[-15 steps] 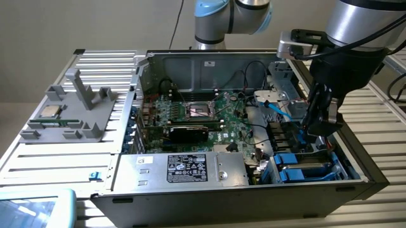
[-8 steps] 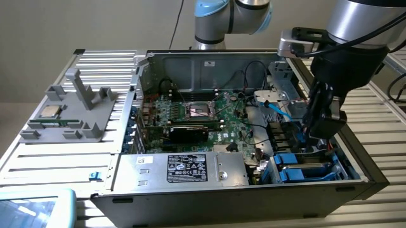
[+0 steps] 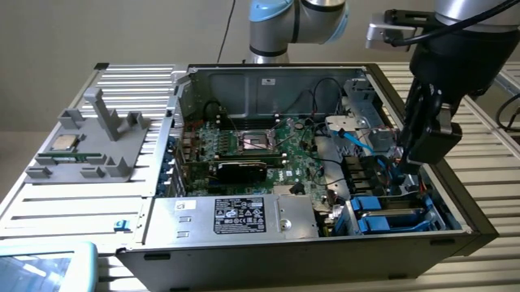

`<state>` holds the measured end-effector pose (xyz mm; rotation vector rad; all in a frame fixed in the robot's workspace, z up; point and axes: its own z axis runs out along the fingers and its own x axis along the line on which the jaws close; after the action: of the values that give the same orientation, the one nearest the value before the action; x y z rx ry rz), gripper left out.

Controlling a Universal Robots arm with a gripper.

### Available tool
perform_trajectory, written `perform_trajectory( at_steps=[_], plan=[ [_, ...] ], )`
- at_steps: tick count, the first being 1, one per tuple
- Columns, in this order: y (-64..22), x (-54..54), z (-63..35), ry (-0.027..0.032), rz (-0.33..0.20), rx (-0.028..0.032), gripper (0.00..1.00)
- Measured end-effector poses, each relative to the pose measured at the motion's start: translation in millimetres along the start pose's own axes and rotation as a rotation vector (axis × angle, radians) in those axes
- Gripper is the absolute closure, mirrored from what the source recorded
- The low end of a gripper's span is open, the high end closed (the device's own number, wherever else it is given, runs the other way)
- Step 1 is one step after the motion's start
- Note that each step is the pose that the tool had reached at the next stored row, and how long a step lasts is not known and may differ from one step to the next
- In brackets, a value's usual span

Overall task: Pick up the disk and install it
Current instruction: 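Insert the first disk wire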

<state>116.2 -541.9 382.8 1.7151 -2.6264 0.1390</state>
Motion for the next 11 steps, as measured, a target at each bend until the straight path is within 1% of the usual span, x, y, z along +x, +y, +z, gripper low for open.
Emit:
perform_trajectory(
  at_steps=[5,11],
  plan=[
    [-4.1,-0.5,-12.1,-0.0004,0.0,0.0002,0.44],
    [-4.8,-0.7,-13.3,0.0,0.0,-0.0003,0.44]
  ],
)
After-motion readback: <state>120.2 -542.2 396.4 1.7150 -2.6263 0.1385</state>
